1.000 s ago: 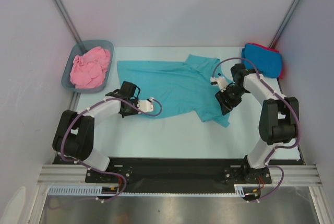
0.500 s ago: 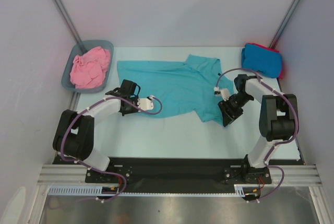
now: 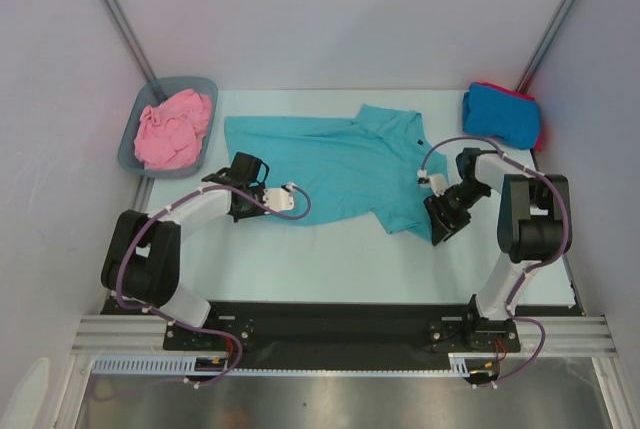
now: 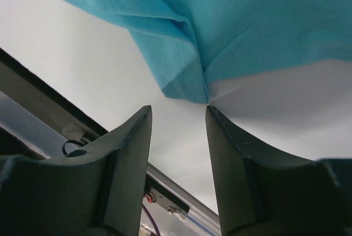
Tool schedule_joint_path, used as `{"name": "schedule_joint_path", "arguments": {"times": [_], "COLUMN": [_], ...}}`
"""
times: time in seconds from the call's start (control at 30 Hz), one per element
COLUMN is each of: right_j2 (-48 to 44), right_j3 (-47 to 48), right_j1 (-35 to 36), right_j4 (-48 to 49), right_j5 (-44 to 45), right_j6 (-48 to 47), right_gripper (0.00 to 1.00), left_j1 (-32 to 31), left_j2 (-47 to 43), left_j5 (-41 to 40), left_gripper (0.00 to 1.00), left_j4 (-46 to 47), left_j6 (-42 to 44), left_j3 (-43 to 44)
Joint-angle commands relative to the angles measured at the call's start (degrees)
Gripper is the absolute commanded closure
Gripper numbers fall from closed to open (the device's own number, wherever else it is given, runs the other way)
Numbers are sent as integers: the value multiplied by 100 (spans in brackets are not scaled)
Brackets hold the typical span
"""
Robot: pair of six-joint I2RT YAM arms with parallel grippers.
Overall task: Fold and stack the t-shirts
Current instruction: Flatten the tshirt out
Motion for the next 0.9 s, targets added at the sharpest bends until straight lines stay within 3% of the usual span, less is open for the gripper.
{"name": "schedule_joint_path", "arguments": {"times": [0.0, 0.87], "right_j2": [170, 654], "right_j3": [19, 406], "right_j1": [-148, -272], "right_j4": [238, 739], "right_j5": [-16, -245], "right_j6": [57, 435], "right_gripper": [51, 58], "left_j1": [-39, -162], "left_j2": [-36, 122], "left_j5": [22, 84], "left_gripper": [98, 98], "left_j4": [-6, -23], "left_j6": [-59, -94], "left_j3": [232, 329]}}
